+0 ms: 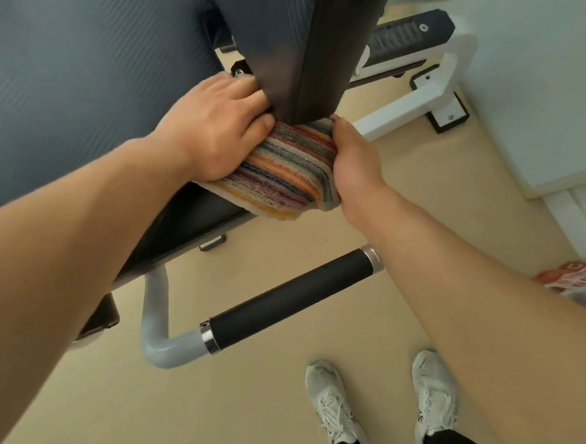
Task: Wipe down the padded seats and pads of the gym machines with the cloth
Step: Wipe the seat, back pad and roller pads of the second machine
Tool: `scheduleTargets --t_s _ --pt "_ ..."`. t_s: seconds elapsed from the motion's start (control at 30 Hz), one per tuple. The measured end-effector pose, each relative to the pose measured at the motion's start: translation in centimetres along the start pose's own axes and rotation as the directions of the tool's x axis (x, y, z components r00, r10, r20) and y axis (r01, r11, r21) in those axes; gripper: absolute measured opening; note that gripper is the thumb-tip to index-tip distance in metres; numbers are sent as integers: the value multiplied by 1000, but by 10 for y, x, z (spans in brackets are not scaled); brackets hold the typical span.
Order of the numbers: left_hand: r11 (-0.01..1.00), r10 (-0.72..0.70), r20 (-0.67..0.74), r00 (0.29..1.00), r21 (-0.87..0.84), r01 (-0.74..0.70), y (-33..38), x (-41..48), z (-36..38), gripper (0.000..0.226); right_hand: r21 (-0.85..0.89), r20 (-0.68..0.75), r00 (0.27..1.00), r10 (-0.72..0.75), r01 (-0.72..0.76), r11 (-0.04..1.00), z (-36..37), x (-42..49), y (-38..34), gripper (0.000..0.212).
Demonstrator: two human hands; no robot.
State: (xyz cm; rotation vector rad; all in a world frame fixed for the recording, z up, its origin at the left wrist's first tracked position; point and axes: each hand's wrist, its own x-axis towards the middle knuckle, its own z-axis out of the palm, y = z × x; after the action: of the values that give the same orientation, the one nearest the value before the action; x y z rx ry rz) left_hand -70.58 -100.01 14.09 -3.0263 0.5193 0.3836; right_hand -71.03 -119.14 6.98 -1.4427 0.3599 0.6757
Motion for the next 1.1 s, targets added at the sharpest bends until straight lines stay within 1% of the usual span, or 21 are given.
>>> scheduleTargets --t_s 0.07,0.13,0.17,0.2,0.23,0.27,0.3,0.33,0.4,0.47,0.57,0.7,0.77,0.87,0.93,1.0,1.1 --pt "999 18 5 1000 37 -18 -5 -9 1 52 -112 15 997 -73 75 991 -1 -11 4 40" --pt "998 12 30 999 54 -13 -13 -18 0 56 -251 37 989 -140 145 957 4 -23 -1 48" --pt "998 11 47 999 55 -14 -19 -22 -2 57 -385 35 983 -180 179 905 8 -33 -6 54" --pt "998 14 60 998 54 -18 -25 -23 -5 58 -547 42 971 -236 220 807 16 -44 -8 59" --pt "998 20 65 998 61 -24 -31 -23 -8 58 -686 80 954 -289 263 678 26 -59 -9 63" --pt "997 28 69 997 74 -33 -37 -20 -10 58 -772 144 942 -304 299 562 38 -74 -8 66" --pt "996 36 76 997 81 -42 -44 -16 -12 58 -807 200 936 -289 324 494 52 -89 -7 69" --pt "995 44 83 996 84 -50 -50 -10 -14 57 -821 229 934 -275 337 460 65 -98 -3 71" --pt "994 43 87 995 98 -51 -62 2 -17 57 -838 218 925 -310 340 426 86 -99 -3 71" --pt "993 15 79 997 115 -24 -73 12 -19 58 -856 189 906 -378 341 388 104 -81 -9 71" --pt "992 -45 57 997 122 38 -84 25 -23 52 -875 193 887 -421 349 335 123 -50 -23 71" --pt "992 -74 33 997 104 70 -84 26 -22 48 -895 145 861 -487 324 307 136 -33 -31 74" --pt "995 -77 21 997 72 75 -80 21 -19 49 -892 136 852 -506 328 312 133 -32 -33 76" --pt "994 -97 7 995 49 97 -68 11 -18 49 -881 184 832 -523 375 288 117 -41 -25 77" --pt "995 -81 31 996 58 79 -50 2 -17 55 -875 217 823 -525 402 268 99 -59 -12 75" --pt "994 -99 36 994 47 97 -30 -7 -13 57 -873 258 832 -491 418 249 77 -74 0 74" --pt "983 -181 10 983 38 180 -8 -14 -6 57 -885 288 863 -414 406 230 51 -76 7 72"
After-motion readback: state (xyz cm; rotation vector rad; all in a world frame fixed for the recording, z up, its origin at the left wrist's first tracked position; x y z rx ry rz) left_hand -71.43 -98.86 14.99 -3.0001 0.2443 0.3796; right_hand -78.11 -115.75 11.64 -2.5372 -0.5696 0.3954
